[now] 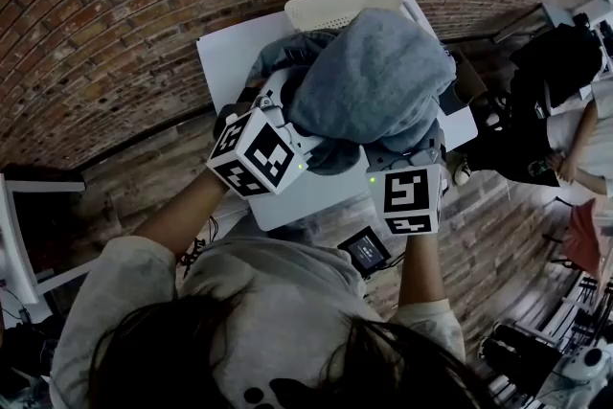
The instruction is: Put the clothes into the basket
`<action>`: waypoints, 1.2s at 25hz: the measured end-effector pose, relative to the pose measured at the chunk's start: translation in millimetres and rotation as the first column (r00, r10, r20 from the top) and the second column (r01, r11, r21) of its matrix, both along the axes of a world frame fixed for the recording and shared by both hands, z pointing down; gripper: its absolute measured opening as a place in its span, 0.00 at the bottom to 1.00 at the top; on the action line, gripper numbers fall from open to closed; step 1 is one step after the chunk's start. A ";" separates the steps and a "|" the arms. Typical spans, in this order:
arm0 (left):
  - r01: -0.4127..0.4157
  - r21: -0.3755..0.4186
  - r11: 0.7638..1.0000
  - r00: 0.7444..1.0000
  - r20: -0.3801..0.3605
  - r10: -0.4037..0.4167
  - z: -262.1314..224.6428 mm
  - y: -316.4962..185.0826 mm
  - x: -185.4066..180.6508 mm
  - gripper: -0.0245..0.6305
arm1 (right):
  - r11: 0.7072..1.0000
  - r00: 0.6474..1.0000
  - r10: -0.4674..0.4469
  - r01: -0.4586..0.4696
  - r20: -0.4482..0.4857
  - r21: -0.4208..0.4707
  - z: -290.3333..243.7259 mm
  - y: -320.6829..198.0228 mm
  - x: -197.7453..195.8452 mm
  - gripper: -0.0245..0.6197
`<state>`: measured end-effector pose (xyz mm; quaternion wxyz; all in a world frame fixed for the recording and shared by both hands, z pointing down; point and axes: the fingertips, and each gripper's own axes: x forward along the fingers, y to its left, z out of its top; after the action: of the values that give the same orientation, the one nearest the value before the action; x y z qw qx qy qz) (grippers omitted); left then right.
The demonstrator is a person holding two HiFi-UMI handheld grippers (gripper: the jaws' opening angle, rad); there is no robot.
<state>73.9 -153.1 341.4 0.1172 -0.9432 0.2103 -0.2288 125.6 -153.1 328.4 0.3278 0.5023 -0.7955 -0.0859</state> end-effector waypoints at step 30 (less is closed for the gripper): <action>0.140 0.041 0.989 0.988 -0.065 -0.137 -18.3 -194.2 43.8 0.56 | 0.993 0.999 -0.004 0.009 -0.037 0.116 -22.7 -195.1 46.6 0.47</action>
<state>117.8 -347.3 323.1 0.1161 -0.9301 0.2839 -0.2020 172.2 -348.1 305.7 0.3123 0.5163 -0.7847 -0.1422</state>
